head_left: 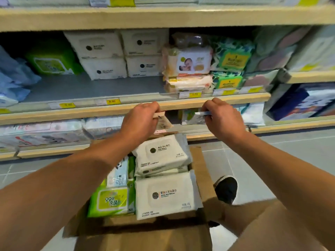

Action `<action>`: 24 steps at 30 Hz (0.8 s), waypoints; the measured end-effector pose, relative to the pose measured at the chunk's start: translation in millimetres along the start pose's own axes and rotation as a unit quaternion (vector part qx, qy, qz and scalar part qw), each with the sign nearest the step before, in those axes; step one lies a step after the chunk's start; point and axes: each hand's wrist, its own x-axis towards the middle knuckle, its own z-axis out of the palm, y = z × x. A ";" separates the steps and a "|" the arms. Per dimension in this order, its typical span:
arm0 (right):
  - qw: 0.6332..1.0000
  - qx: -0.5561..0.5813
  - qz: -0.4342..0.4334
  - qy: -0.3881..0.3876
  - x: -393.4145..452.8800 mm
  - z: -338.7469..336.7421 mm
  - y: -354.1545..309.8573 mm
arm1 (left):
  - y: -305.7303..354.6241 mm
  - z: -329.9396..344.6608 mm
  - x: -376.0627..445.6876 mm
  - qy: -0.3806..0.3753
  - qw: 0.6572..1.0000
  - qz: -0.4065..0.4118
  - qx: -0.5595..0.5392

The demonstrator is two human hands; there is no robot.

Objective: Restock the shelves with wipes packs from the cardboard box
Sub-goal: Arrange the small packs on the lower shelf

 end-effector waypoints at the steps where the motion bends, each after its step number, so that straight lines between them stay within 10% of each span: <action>1: 1.000 -0.002 0.006 0.003 -0.4 3.0 12.4 | 7.0 7.6 6.7 -0.005 1.000 0.008 0.004; 24: 0.991 -0.114 -0.002 -0.065 35.9 197.9 141.6 | 15.4 158.3 100.6 -0.117 0.990 0.046 -0.068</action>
